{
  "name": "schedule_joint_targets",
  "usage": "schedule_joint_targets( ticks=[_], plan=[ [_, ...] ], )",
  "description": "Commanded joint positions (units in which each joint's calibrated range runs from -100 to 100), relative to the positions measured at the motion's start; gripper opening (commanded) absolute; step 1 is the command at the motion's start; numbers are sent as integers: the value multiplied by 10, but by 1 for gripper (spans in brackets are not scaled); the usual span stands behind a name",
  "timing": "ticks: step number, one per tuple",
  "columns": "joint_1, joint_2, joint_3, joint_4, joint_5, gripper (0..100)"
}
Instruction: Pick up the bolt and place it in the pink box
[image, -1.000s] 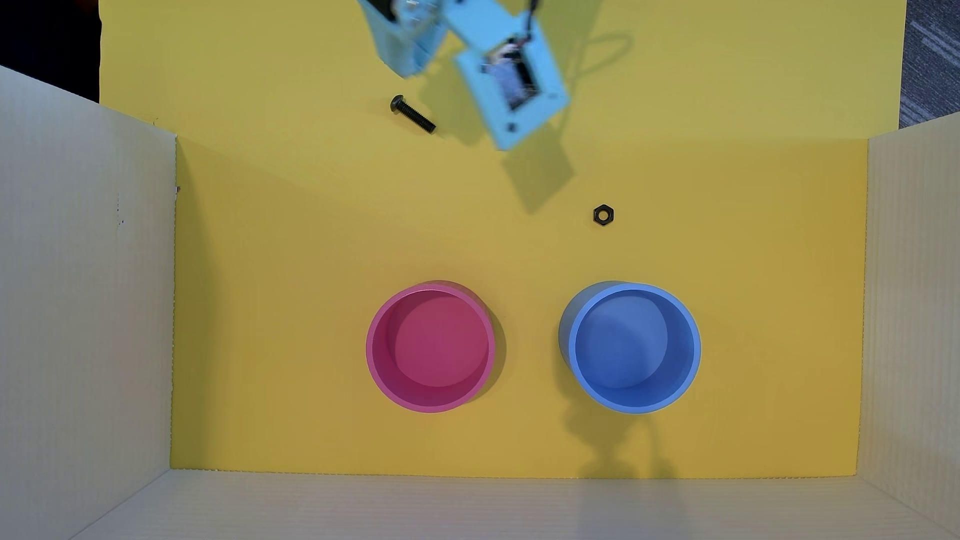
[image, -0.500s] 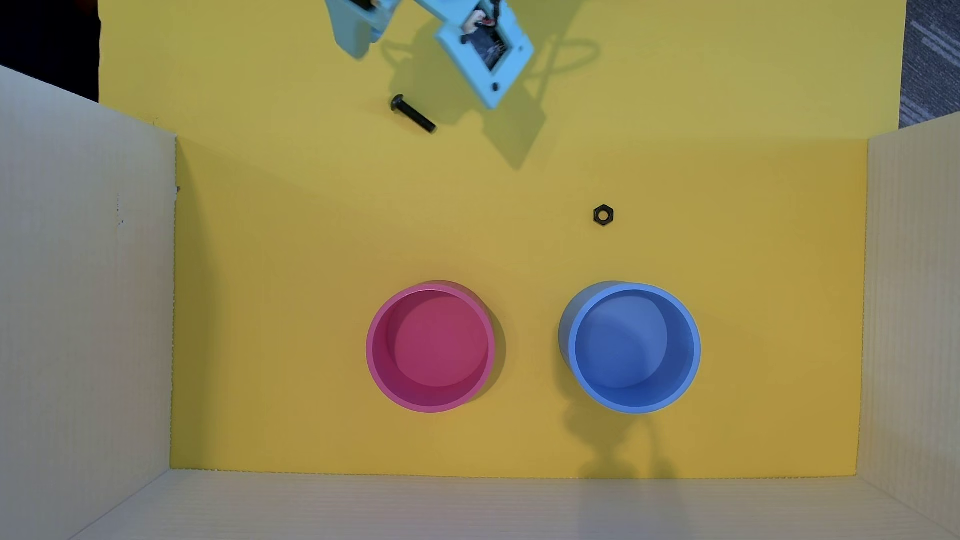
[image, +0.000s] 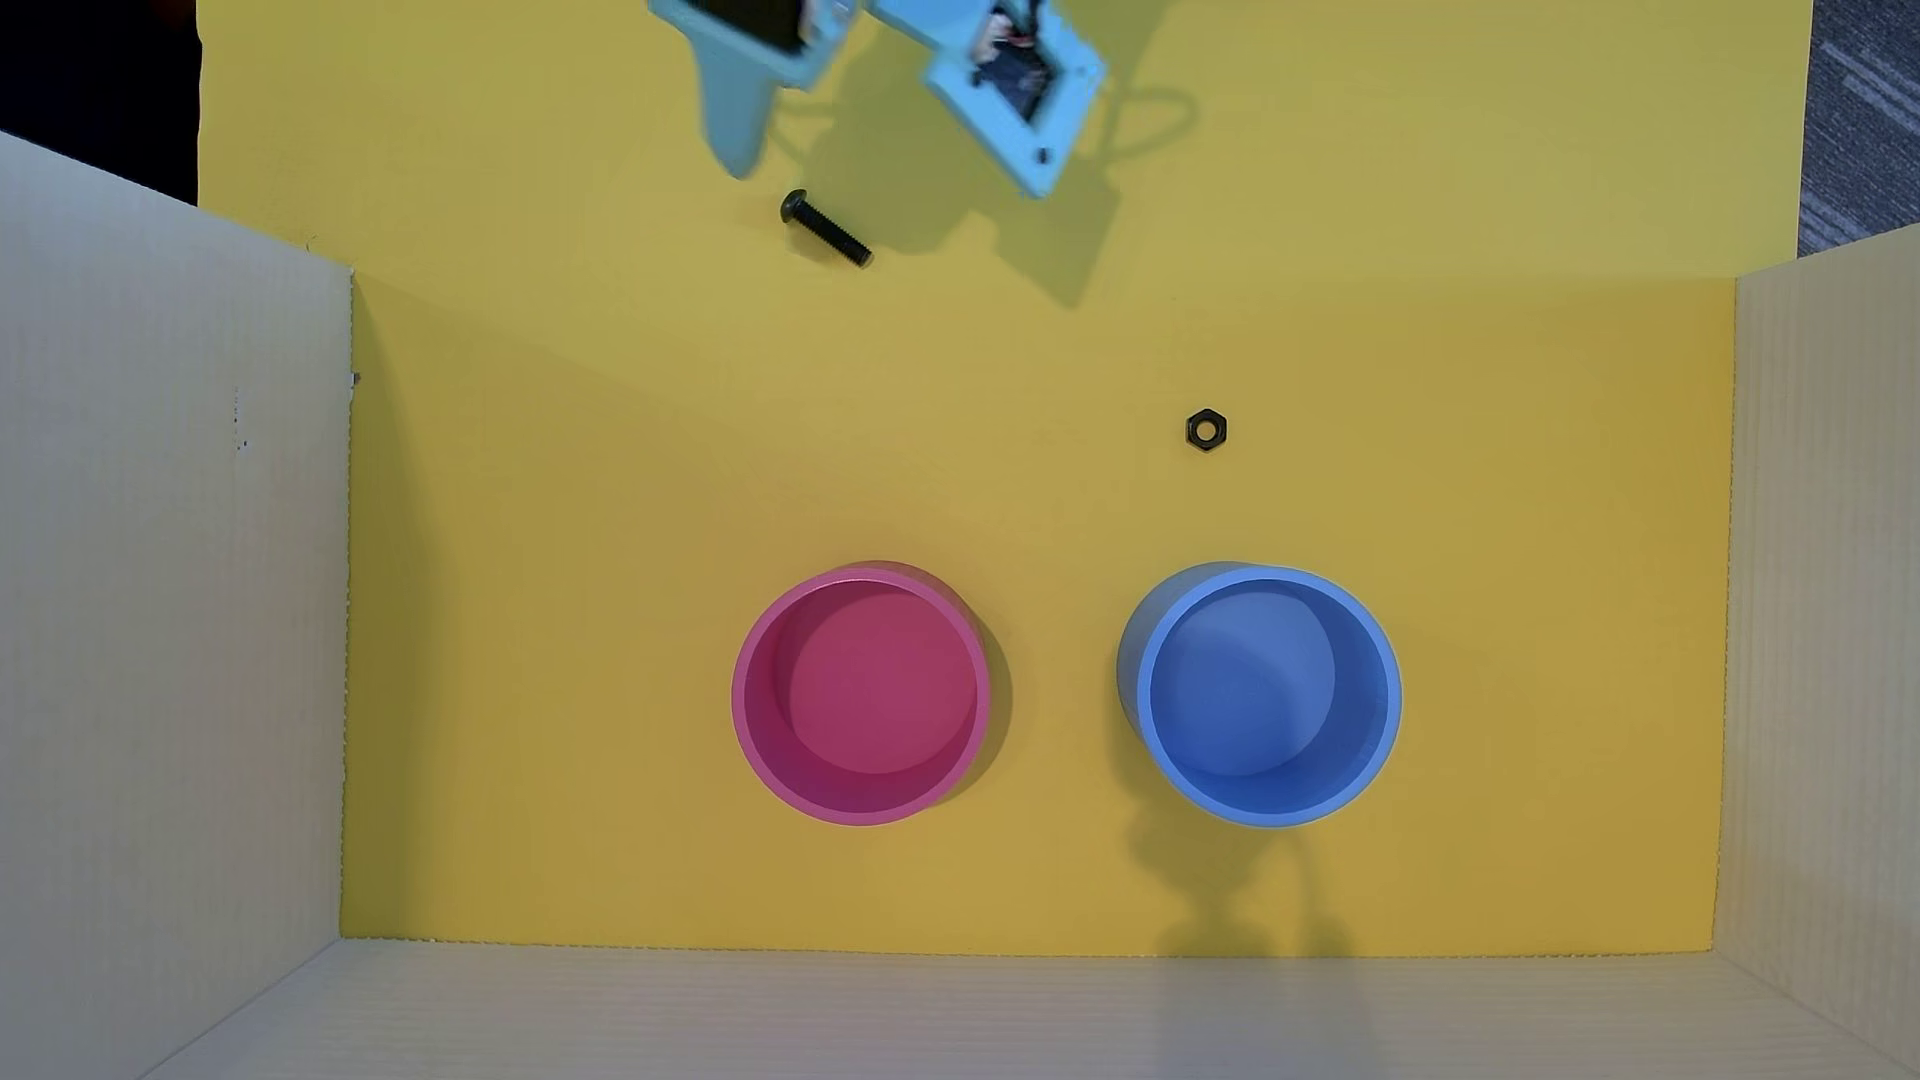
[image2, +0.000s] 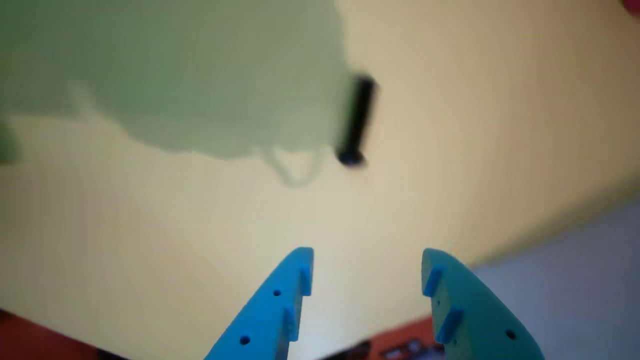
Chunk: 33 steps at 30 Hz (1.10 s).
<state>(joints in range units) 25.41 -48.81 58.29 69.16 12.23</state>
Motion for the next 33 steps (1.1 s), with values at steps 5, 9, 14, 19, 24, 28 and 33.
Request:
schedule_joint_targets(
  ticks=[5, 9, 14, 19, 24, 28, 33],
  plan=[
    [-21, 144, -50, -1, -4, 16],
    [-18, 210, -90, -6, -4, 16],
    [-19, 268, -115, -52, -4, 16],
    [-22, 322, -130, -71, -4, 16],
    [-22, 385, -146, -102, -4, 16],
    [-22, 427, -157, -120, -4, 16],
    [-22, 464, -157, -146, -4, 1]
  ],
)
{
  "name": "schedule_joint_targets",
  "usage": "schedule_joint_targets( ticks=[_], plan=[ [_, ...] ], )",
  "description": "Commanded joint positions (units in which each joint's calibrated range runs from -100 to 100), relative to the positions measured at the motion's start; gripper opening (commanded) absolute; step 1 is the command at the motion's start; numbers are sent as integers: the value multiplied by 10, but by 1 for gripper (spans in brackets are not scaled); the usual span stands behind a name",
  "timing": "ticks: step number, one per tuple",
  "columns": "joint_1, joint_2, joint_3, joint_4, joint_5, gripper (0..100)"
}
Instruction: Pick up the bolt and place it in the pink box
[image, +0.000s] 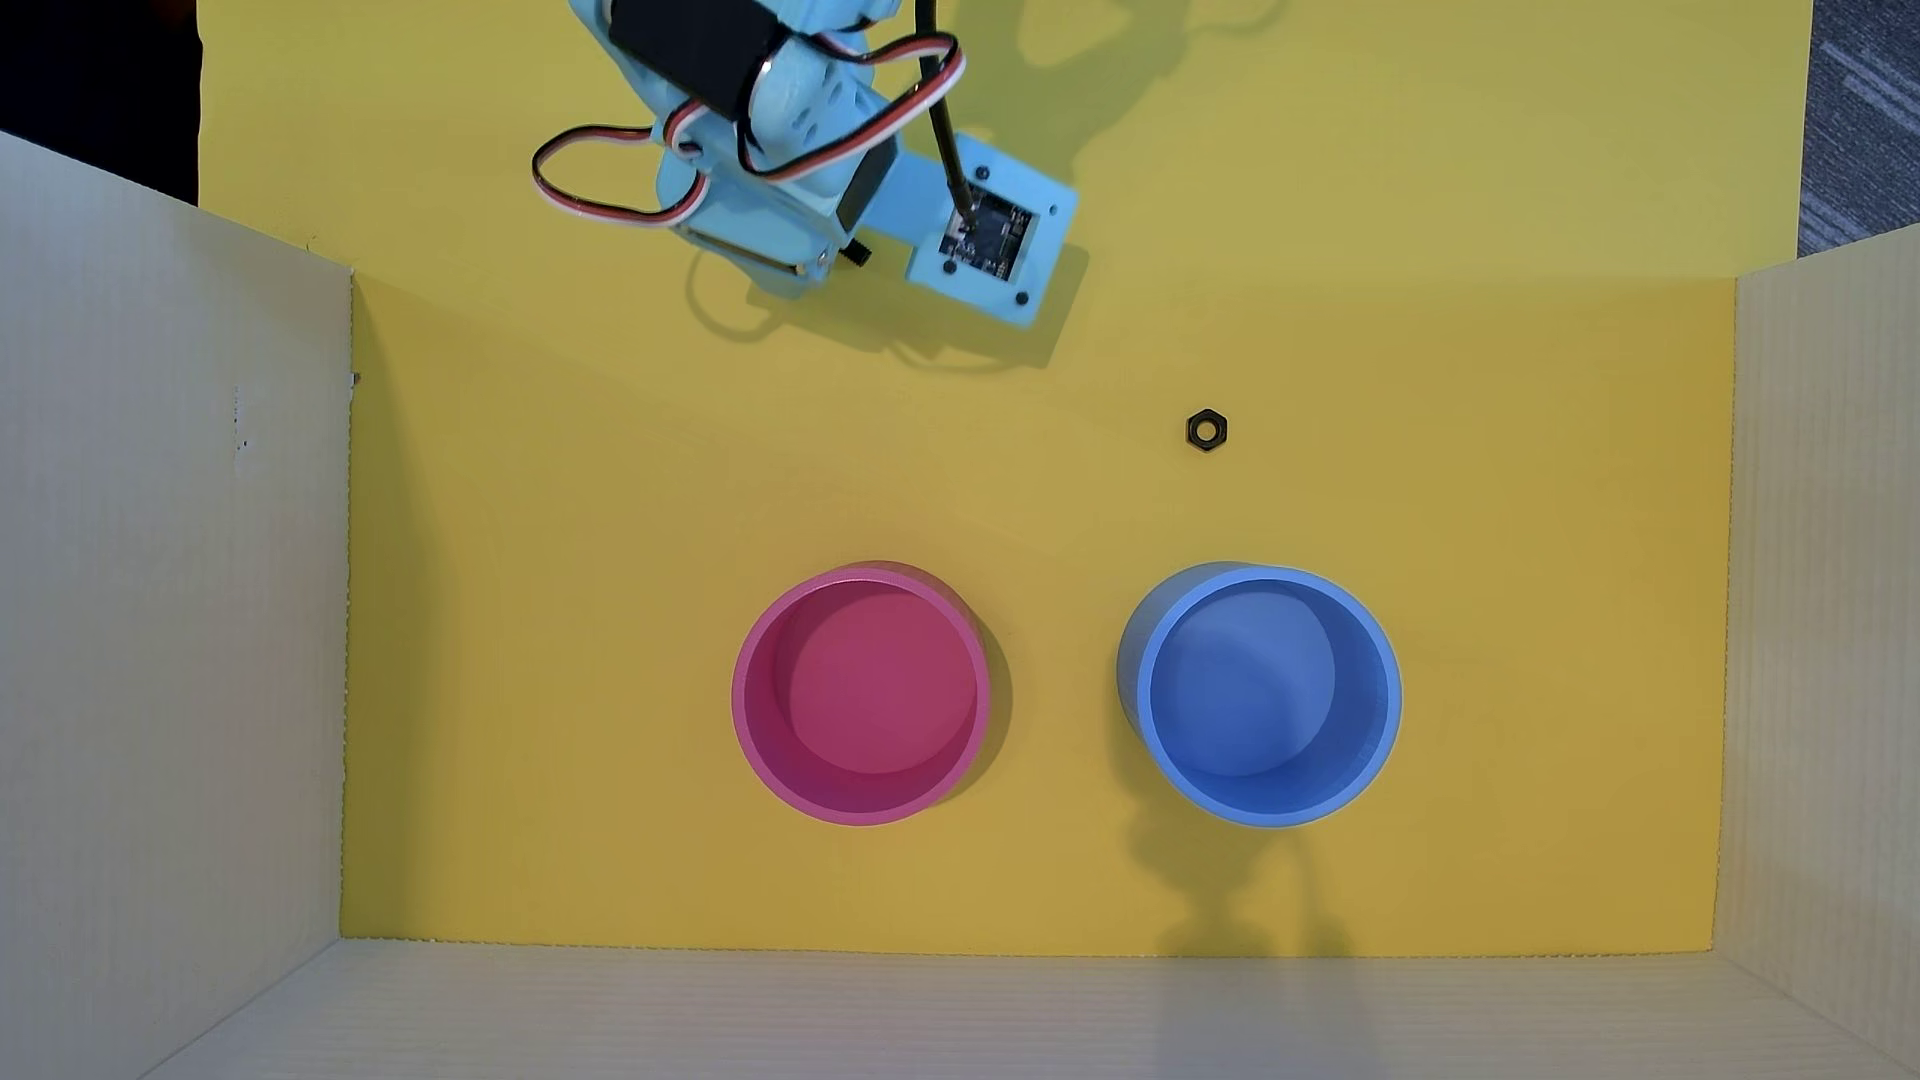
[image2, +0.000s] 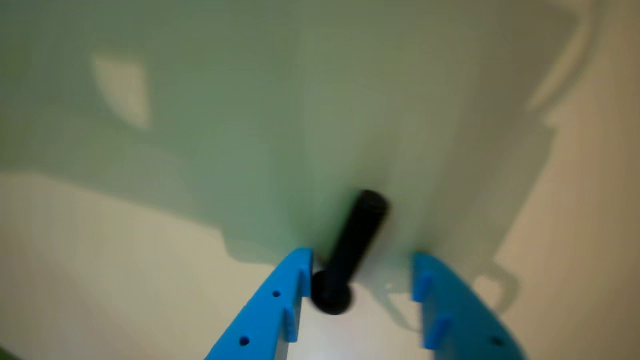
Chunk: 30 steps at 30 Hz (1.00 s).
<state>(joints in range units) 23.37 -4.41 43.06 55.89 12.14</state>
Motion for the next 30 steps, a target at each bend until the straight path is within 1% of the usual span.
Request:
schedule_joint_targets(
  ticks=[1, 2, 6, 10, 13, 20, 26, 30],
  plan=[
    [-2, 23, -5, -14, -3, 1],
    [-2, 25, -6, -14, -3, 2],
    [-14, 22, -13, -14, -2, 1],
    [-28, -6, -69, -3, -3, 1],
    [-28, -55, -121, 34, -5, 1],
    [-29, -134, -216, 94, -37, 1],
    [-88, -136, -288, 121, -55, 1],
    [-126, -105, -334, 121, -66, 1]
  ],
)
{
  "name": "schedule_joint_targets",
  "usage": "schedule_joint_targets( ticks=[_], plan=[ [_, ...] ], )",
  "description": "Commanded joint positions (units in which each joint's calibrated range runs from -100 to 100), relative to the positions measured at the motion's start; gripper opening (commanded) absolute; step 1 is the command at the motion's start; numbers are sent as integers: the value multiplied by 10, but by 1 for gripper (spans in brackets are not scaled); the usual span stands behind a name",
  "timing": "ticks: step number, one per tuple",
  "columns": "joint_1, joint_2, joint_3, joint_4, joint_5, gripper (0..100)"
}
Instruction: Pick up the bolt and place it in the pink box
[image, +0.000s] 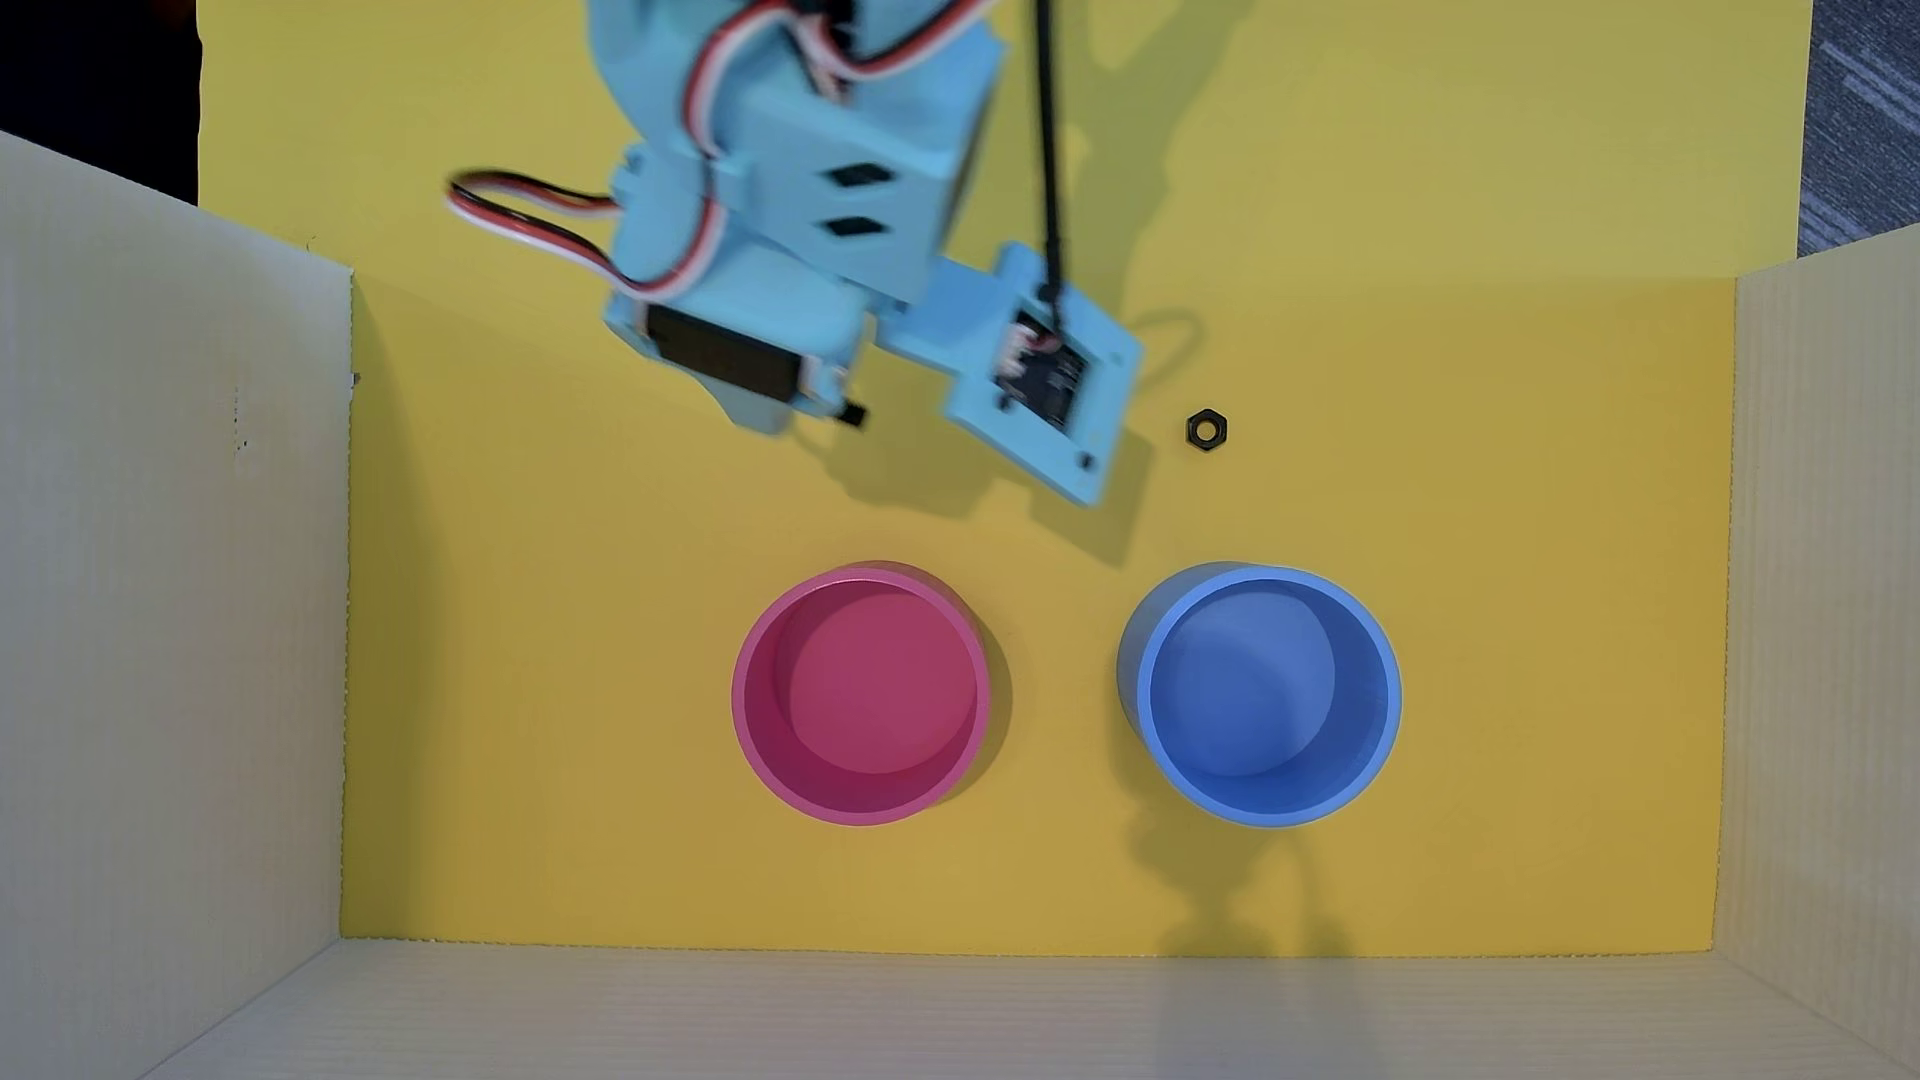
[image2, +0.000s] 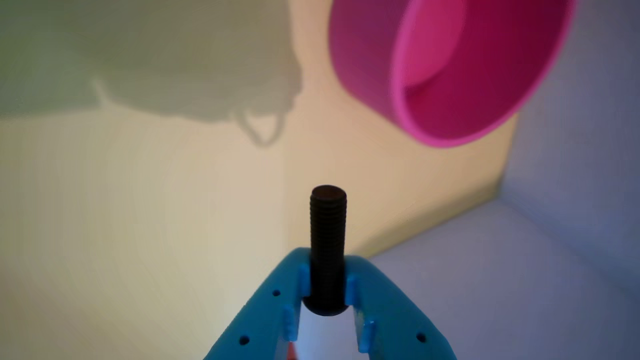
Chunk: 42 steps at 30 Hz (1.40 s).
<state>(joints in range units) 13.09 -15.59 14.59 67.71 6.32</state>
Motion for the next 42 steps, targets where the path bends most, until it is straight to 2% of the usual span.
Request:
schedule_joint_targets(
  ticks=[1, 15, 26, 32, 33, 35, 42],
  plan=[
    [-33, 32, -73, 2, -14, 1],
    [-44, 297, -376, 5, -26, 1],
    [-70, 421, -549, 83, -27, 2],
    [-65, 443, -600, 135, -27, 14],
    [-65, 443, -604, 143, -27, 12],
    [-64, 440, -614, 154, -27, 0],
    [-71, 334, -622, 225, -27, 2]
  ],
)
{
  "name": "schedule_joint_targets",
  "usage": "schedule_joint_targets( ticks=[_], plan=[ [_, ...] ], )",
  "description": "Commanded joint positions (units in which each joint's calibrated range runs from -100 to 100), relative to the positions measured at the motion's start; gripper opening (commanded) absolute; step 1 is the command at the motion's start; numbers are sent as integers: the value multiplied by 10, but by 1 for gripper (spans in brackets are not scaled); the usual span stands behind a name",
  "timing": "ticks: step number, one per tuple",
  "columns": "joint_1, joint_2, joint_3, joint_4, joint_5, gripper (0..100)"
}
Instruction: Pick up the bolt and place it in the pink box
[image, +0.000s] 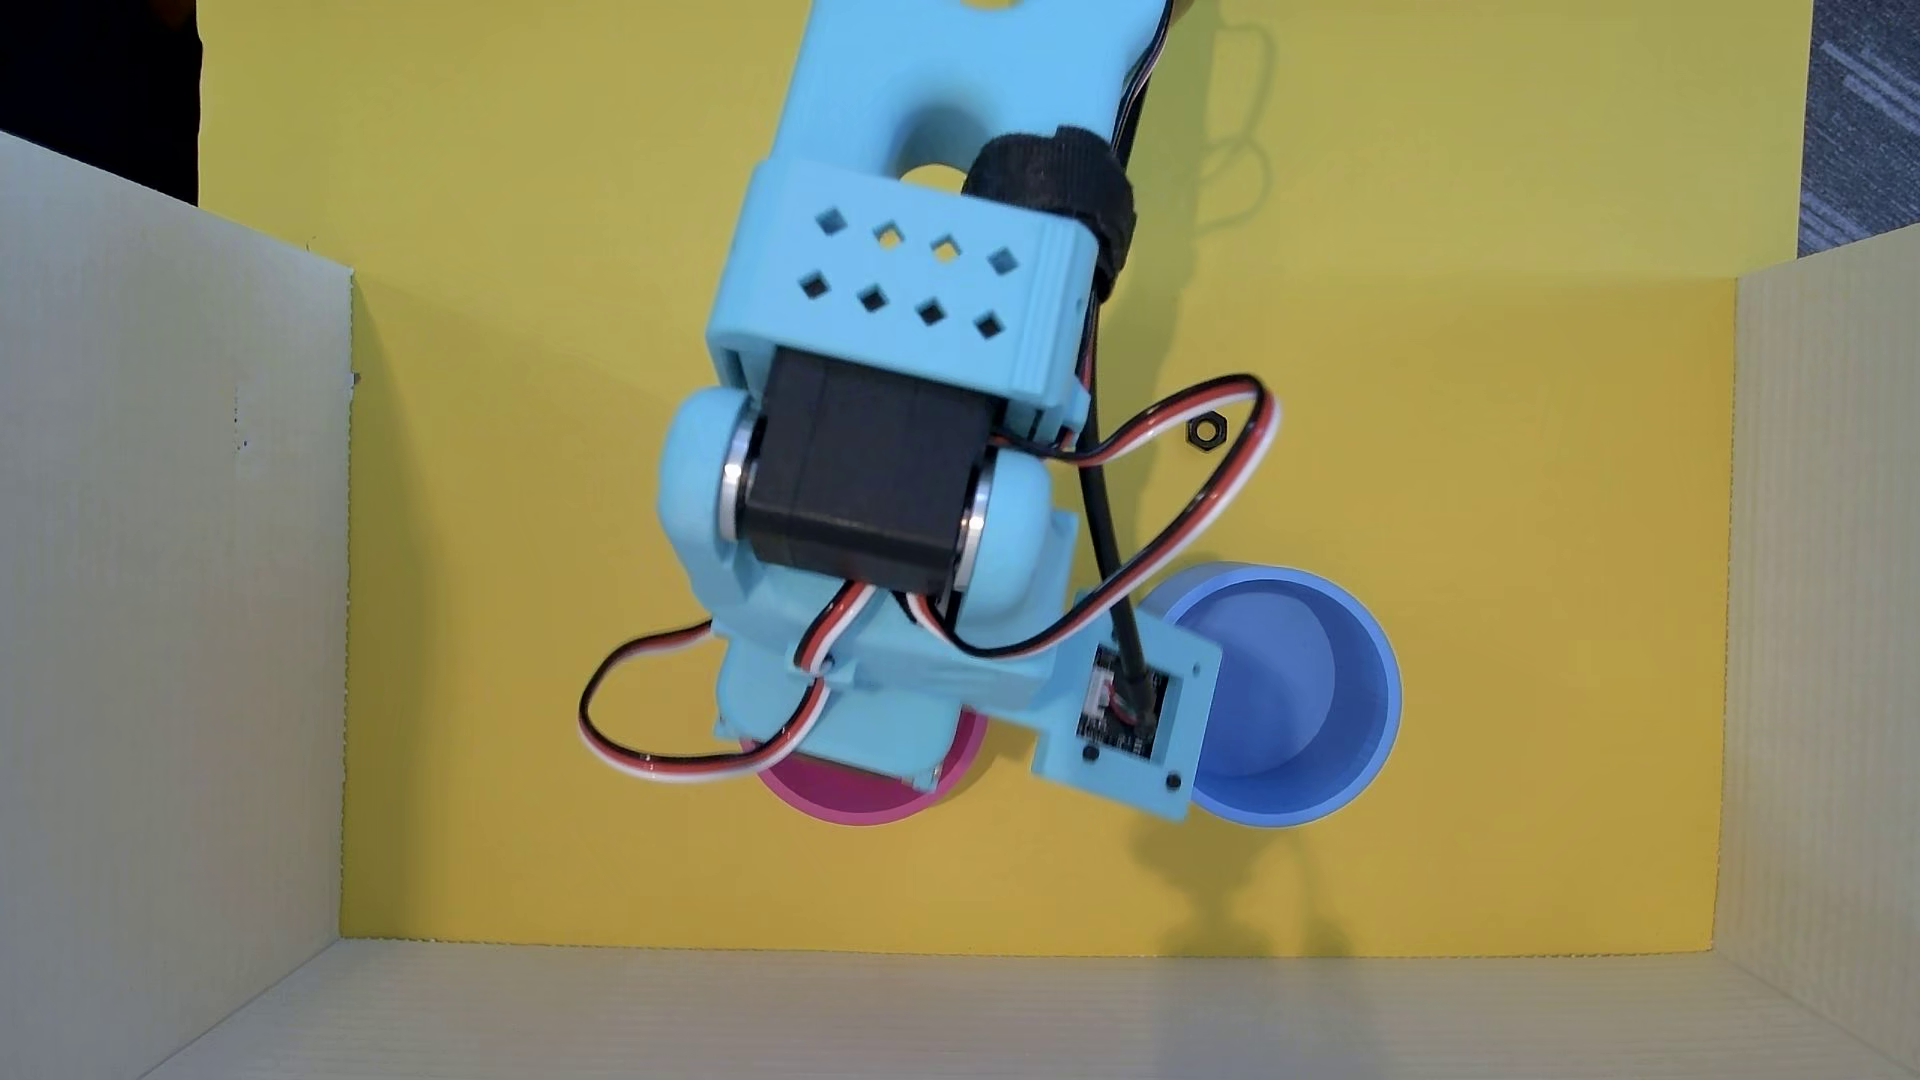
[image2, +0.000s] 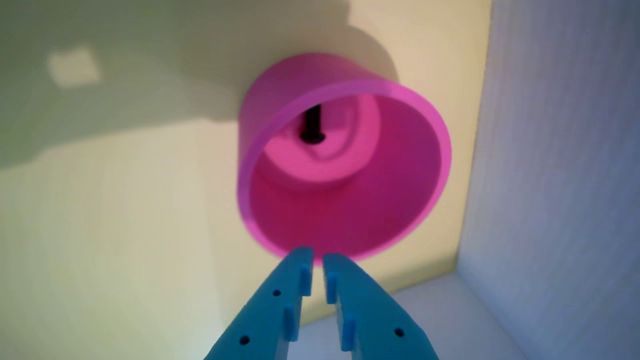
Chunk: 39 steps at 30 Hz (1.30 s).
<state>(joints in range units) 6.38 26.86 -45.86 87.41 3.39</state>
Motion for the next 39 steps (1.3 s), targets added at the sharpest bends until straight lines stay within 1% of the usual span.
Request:
schedule_joint_targets(
  ticks=[1, 4, 6, 10, 13, 17, 21, 24, 28, 34, 39],
  plan=[
    [-4, -121, -14, 46, 2, 2],
    [-4, -222, 30, 78, 2, 2],
    [-4, -302, 75, 80, 2, 2],
    [-11, -476, 227, 70, 2, 2],
    [-40, -602, 383, 20, 2, 2],
    [-65, -764, 621, -88, 2, 1],
    [-70, -902, 832, -195, 2, 1],
    [-70, -989, 957, -239, 2, 2],
    [-70, -1100, 1080, -249, 2, 2],
    [-70, -1259, 1222, -250, 2, 2],
    [-70, -1250, 1262, -250, 2, 1]
  ],
)
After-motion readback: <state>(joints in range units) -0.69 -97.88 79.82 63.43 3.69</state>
